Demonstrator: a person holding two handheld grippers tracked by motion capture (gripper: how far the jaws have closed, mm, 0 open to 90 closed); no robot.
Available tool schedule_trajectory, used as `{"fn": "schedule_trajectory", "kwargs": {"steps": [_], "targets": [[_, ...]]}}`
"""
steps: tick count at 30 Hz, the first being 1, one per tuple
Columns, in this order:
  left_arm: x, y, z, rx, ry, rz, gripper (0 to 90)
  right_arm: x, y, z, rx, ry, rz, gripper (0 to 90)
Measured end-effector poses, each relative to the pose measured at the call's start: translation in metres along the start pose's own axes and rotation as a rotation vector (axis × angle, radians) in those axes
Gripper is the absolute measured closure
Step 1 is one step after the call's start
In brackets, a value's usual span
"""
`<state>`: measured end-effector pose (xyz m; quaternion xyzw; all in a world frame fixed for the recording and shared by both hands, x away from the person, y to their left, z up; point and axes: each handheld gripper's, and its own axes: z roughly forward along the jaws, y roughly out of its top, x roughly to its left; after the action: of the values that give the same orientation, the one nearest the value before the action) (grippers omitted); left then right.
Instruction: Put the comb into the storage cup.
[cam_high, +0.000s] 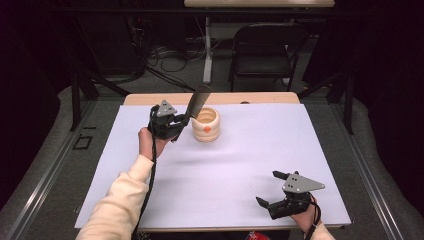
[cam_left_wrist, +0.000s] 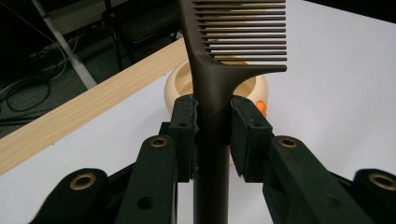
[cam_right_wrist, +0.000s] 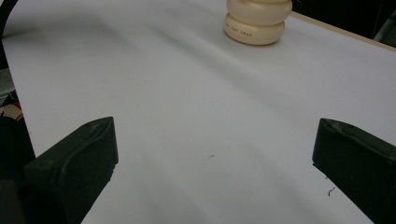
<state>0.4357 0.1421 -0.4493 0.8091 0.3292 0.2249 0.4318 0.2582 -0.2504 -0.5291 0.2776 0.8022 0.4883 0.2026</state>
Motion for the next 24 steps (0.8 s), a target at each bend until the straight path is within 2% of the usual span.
{"fn": "schedule_trajectory", "kwargs": {"steps": [14,24], "targets": [[0.005,0.010,0.001,-0.022,0.002,-0.016,72.4,0.000,0.000,0.000,0.004,-0.002,0.007,0.0],[0.006,0.019,0.003,-0.032,0.010,-0.012,72.4,-0.001,0.000,0.000,0.004,-0.003,0.009,0.0]]}}
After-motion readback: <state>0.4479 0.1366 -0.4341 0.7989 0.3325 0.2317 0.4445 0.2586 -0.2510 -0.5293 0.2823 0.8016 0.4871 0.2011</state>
